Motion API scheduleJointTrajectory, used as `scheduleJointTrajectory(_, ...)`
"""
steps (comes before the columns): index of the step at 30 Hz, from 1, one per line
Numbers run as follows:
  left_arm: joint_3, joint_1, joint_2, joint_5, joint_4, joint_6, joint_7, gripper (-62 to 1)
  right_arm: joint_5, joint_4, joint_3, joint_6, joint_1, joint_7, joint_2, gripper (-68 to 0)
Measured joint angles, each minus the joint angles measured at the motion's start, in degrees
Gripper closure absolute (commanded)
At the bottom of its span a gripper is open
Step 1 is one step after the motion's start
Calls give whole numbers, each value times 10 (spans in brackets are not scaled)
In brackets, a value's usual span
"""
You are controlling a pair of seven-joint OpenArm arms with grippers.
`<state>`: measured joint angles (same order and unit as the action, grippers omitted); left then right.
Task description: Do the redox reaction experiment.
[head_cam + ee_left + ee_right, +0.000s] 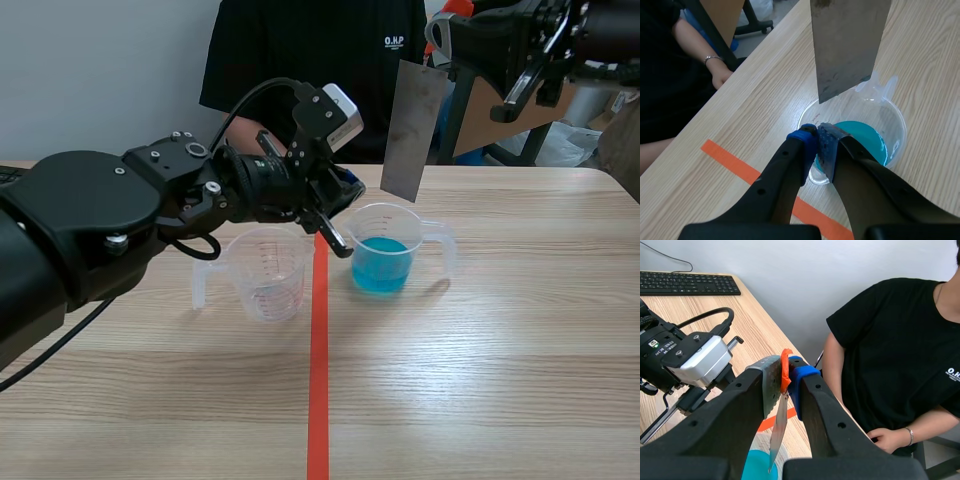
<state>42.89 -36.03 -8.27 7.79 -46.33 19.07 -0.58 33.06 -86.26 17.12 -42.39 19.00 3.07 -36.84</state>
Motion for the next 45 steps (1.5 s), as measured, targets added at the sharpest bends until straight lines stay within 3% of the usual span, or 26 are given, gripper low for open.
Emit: scheduleJointTrajectory(45, 0, 0, 13, 0, 20, -4, 7, -40, 0, 0, 0, 0, 0, 0, 0, -13)
